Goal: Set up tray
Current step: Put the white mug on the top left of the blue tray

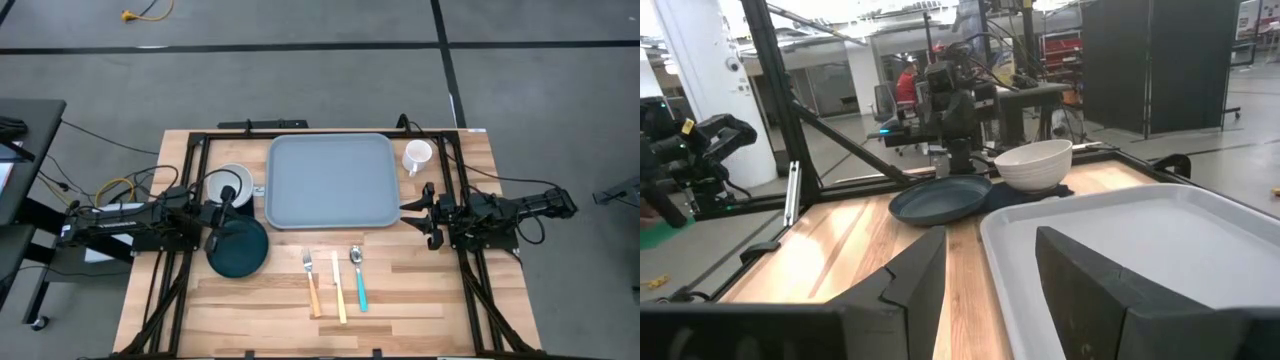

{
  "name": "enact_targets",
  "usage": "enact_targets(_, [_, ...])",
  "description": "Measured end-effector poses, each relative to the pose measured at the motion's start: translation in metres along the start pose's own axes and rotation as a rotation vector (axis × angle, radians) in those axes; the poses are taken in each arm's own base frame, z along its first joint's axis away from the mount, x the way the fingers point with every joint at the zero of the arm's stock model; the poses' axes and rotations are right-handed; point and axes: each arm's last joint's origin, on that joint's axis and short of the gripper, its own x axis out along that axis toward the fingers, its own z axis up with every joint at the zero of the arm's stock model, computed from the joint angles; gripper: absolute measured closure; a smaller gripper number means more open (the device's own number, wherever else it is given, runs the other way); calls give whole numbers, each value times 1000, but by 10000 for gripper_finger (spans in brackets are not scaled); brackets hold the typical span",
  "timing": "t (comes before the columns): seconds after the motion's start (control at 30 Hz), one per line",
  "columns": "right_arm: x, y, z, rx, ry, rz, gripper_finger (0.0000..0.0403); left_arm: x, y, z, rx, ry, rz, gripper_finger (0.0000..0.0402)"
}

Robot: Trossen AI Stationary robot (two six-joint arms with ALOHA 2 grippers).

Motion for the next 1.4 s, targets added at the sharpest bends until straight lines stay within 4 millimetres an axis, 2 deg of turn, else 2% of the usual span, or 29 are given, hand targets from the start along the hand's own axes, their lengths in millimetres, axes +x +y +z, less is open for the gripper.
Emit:
enact_targets(0.13, [0,0,0,0,0,0,253,0,1,-1,91,20,50,294])
enact_targets(0.37, [0,0,0,0,0,0,253,0,4,-2,93,38,126,294])
enact_targets(0.53, [0,0,0,0,0,0,253,0,3,-1,-36,26,108,294])
enact_targets(0.67, [0,0,0,0,0,0,253,0,3,2,-1,-3,106,294])
enact_targets(0.97, [0,0,0,0,0,0,253,0,3,1,-114,-5,104,294])
enact_targets(1.17, [0,0,0,0,-1,0,253,-1,5,14,-212,-137,108,294])
enact_targets(1.4, [0,0,0,0,0,0,253,-4,7,25,-221,-259,120,294])
